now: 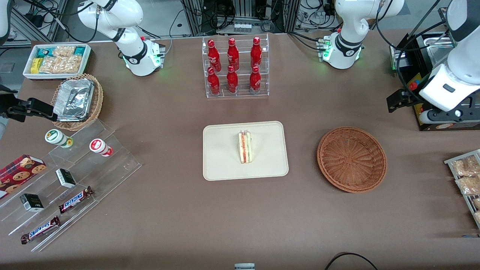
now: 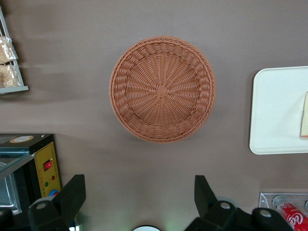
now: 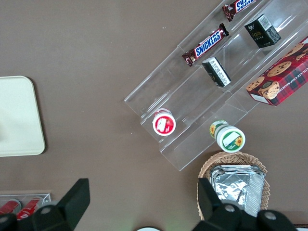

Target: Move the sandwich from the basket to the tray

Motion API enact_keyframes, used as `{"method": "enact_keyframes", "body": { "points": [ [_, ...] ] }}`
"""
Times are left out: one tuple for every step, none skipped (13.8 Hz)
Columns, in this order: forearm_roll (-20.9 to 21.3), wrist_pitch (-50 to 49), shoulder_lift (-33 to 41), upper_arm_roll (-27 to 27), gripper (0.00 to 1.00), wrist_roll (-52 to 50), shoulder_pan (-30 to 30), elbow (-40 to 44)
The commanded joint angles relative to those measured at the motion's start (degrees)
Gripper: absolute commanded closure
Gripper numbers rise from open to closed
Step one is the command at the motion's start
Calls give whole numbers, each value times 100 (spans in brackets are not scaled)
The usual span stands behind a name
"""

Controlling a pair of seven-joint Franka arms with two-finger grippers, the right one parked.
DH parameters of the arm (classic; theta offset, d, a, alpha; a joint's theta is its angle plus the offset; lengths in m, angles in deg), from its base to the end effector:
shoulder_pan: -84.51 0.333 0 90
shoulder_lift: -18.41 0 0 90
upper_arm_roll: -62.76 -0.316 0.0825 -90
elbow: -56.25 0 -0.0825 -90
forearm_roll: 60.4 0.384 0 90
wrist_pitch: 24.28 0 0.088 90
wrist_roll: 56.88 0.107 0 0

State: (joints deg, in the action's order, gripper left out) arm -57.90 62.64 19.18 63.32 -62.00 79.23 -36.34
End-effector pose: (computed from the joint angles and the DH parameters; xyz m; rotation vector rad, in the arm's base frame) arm 0.5409 -0.0505 0.6063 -3.0873 0.0186 0.1250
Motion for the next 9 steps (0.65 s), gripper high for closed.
{"method": "enact_keyframes", "body": {
  "points": [
    [-74, 149, 284, -100, 0, 300, -8, -286],
    [-83, 158, 266, -100, 0, 301, 1, -260],
    [-101, 149, 222, -100, 0, 274, 10, -199],
    [-144, 149, 161, -82, 0, 213, 97, -120],
    [-319, 106, 117, -74, 0, 221, 193, 11],
    [-347, 97, 38, -65, 0, 265, 212, 82],
    [-329, 79, 29, -65, 0, 283, 221, 118],
    [-321, 79, 29, -65, 0, 300, 229, 127],
    [-303, 79, 29, -65, 0, 301, 247, 118]
  ]
}}
